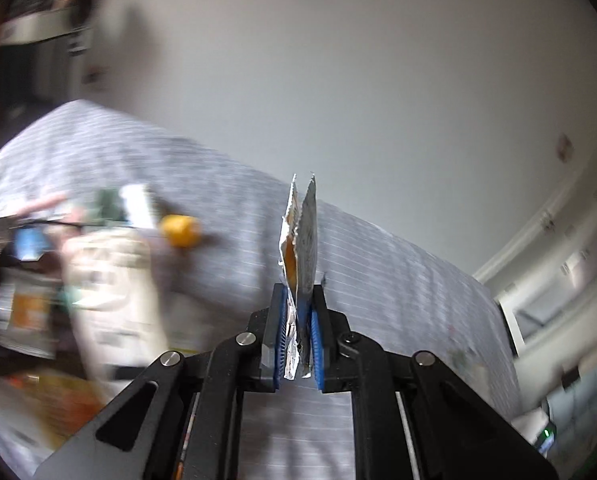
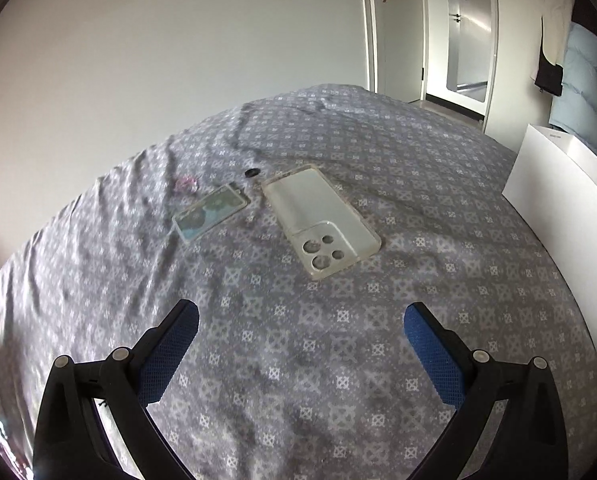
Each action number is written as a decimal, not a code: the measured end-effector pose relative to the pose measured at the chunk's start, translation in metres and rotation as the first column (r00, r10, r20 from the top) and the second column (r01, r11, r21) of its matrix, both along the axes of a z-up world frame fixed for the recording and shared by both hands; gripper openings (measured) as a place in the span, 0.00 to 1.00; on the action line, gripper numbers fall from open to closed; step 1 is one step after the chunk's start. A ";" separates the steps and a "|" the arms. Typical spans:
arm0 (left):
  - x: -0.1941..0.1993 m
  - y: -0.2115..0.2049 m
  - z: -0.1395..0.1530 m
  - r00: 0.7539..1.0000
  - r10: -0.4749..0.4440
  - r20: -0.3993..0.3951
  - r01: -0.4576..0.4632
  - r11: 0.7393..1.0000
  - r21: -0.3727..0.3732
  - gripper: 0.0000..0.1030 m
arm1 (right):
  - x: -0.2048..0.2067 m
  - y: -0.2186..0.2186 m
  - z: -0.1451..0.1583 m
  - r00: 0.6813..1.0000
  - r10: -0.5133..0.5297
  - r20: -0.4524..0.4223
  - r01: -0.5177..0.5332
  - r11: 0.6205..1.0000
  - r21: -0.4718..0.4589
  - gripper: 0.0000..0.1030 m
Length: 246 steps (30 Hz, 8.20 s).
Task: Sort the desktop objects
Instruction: 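Carry the small packet to the pile and open the left gripper, then lower the right tool and grasp the clear phone case, then lift the clear phone case and carry it toward the item pile, then lower the clear case onto the pile and open the right gripper, then move the left tool to the picture card holder and grasp it, then carry the card holder to the pile and open the left gripper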
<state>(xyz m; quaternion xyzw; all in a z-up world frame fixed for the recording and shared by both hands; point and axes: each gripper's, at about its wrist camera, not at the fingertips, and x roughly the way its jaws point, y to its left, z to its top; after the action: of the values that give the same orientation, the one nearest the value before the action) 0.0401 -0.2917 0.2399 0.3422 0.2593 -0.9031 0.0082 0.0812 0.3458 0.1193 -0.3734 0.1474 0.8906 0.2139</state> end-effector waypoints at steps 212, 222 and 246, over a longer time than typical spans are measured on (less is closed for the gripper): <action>-0.166 0.600 -0.183 0.395 -0.834 0.386 0.890 0.243 -0.385 0.99 | 0.054 0.068 -0.003 0.922 -0.294 -0.252 0.148 0.868 -0.473 1.00; -0.166 0.596 -0.188 0.401 -0.867 0.296 0.873 0.264 -0.411 0.84 | 0.051 0.075 -0.021 0.922 -0.325 -0.213 0.162 0.821 -0.548 1.00; -0.014 0.259 -0.032 0.876 -0.481 0.036 0.456 0.802 -0.385 0.61 | 0.038 0.037 0.009 0.964 -0.178 -0.200 0.113 0.948 -0.299 1.00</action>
<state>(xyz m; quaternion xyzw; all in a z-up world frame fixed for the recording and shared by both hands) 0.0261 -0.0325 0.2078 0.3585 -0.0141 -0.9202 -0.1566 0.1197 0.3828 0.1281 -0.2855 0.3246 0.8781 0.2053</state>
